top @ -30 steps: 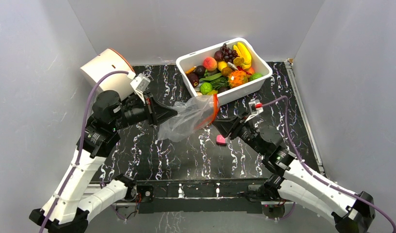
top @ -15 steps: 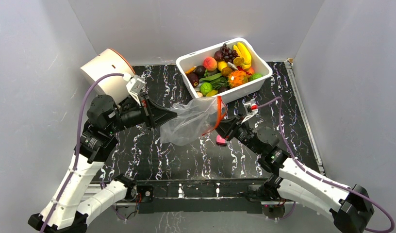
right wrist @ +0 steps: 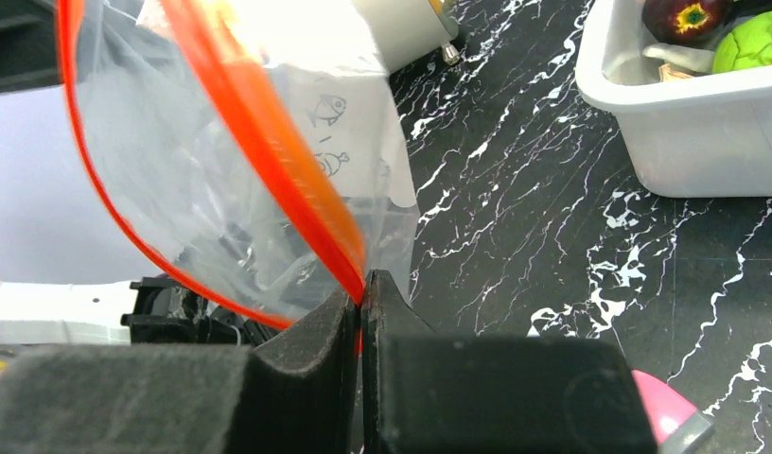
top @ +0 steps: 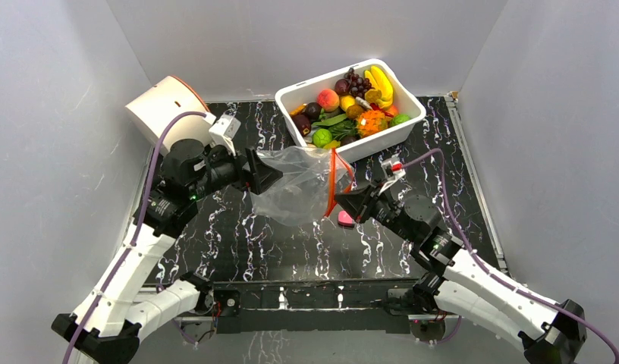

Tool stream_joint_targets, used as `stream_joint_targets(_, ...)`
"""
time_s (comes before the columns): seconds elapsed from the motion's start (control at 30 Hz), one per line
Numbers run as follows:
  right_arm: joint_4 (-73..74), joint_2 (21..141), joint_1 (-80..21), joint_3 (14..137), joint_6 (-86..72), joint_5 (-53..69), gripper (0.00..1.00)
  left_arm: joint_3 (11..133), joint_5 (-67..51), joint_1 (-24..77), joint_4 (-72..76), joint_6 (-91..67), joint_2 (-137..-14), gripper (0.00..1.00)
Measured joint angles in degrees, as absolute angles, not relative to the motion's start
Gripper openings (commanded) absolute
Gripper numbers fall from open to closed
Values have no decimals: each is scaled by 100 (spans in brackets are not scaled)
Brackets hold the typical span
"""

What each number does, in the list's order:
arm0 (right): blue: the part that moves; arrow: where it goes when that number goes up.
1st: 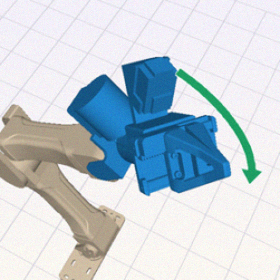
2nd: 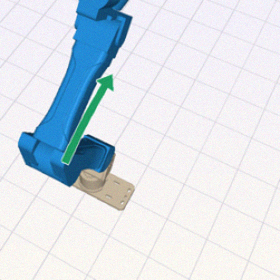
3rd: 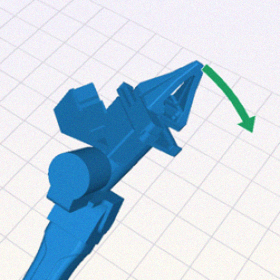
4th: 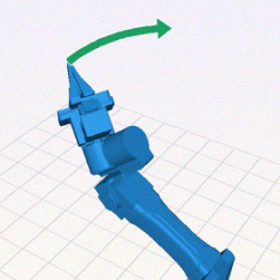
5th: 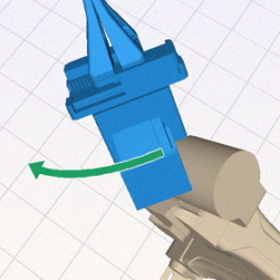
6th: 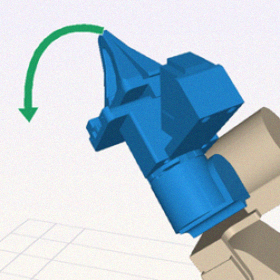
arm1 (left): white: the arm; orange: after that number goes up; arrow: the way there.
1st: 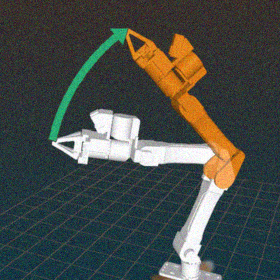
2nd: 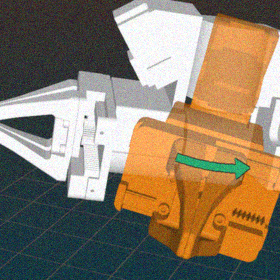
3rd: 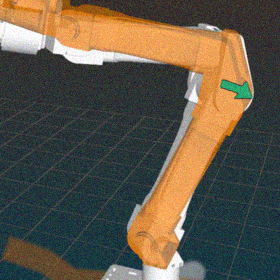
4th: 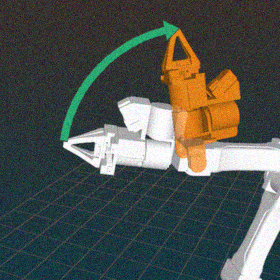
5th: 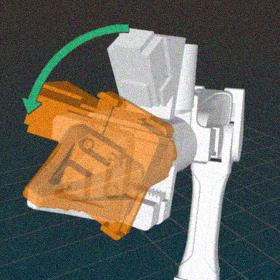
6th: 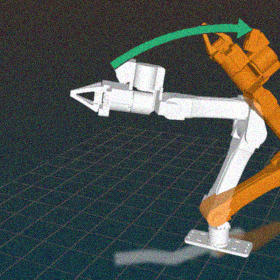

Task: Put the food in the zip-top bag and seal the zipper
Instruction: Open the zipper of the food storage bag.

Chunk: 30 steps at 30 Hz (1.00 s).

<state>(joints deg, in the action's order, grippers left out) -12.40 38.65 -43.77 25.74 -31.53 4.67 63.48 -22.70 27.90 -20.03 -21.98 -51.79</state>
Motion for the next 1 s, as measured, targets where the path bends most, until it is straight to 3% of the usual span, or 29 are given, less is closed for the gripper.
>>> stream_joint_targets(0.07, -714, 3879, -4377, 2915, -3159, 473, 0, 6307, -1994, 2790, -2067, -2211, -5225, 90)
stream_joint_targets(0.23, 134, 3872, -4377, 3607, -3212, 432, 0, 6311, -1249, 2790, -2333, -2274, -5253, 95)
stream_joint_targets(0.53, 1505, 4351, -4377, 4431, -3439, 132, 0, 6331, -425, 2790, -2768, -2169, -5269, 94)
stream_joint_targets(0.77, 1557, 4958, -4377, 4694, -3708, 569, 0, 6294, -825, 2788, -2613, -2235, -5271, 87)
stream_joint_targets(1.0, 714, 5483, -4377, 4584, -4272, 1087, 0, 5944, -1826, 2790, -2021, -2436, -5360, 82)
